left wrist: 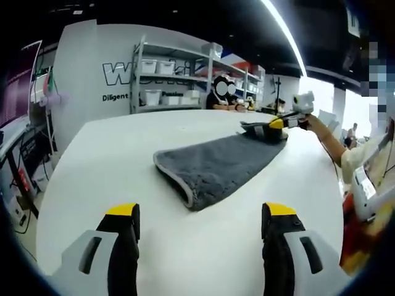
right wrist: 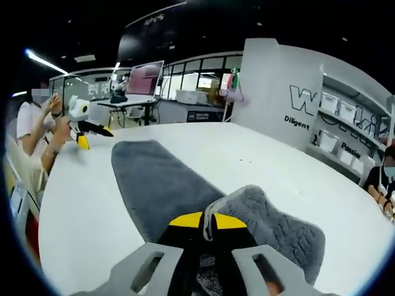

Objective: Fold the towel on the table until its edges align and the towel forms a compact rectangular stack.

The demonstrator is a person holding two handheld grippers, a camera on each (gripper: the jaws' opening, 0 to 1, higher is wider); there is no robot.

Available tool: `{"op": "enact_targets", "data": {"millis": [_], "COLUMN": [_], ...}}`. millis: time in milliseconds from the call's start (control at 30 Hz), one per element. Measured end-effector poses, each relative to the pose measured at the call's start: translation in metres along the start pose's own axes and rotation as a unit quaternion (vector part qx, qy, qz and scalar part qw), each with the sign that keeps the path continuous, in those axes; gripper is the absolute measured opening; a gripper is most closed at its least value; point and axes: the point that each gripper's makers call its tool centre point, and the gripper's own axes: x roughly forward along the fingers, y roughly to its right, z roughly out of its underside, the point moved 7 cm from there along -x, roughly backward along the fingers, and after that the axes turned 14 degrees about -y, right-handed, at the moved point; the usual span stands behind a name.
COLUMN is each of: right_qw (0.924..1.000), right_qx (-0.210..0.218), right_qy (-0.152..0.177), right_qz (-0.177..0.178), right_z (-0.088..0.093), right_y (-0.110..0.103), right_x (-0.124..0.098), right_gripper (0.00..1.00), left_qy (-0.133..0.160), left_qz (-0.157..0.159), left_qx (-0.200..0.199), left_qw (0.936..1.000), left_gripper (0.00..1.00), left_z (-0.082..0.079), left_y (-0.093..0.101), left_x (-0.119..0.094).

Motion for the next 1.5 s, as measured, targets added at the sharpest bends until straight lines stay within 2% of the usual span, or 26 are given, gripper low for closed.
{"op": "enact_targets", "data": {"millis": [267, 500, 733, 967, 1233, 1400, 1500], "right_qw": [0.9989, 0.9965, 0.9947, 0.9902, 0.9845, 0.9819, 0.9812], "right_qx": [-0.037, -0.059, -0.065, -0.090, -0.099, -0.099, -0.106], "right_qy": [0.004, 0.007, 0.016, 0.037, 0.064, 0.083, 0.097], "right_qz": [-0.029, -0.059, -0.078, -0.100, -0.130, -0.138, -0.129], "right_z": [-0.036, -0.055, -0.077, -0.104, -0.133, -0.151, -0.160], "right_y": [-0.025, -0.045, -0.056, -0.077, -0.097, -0.105, -0.110], "right_x": [0.021, 0.035, 0.046, 0.061, 0.073, 0.078, 0.081], "right_gripper": [0.01, 0.01, 0.01, 0.01, 0.01, 0.01, 0.01], "left_qy": [-0.010, -0.009, -0.007, -0.009, -0.007, -0.002, -0.003], "left_qz": [0.004, 0.009, 0.010, 0.014, 0.013, 0.012, 0.014], "left_qx": [0.018, 0.017, 0.019, 0.019, 0.015, 0.009, 0.007], "left_qw": [0.9998, 0.9998, 0.9997, 0.9997, 0.9998, 0.9999, 0.9999], "left_gripper": [0.79, 0.79, 0.79, 0.79, 0.79, 0.79, 0.79], "left_z": [0.000, 0.002, 0.003, 0.005, 0.009, 0.012, 0.014], "left_y": [0.009, 0.013, 0.018, 0.023, 0.025, 0.023, 0.023], "left_x": [-0.001, -0.005, -0.007, -0.009, -0.013, -0.016, -0.017]}}
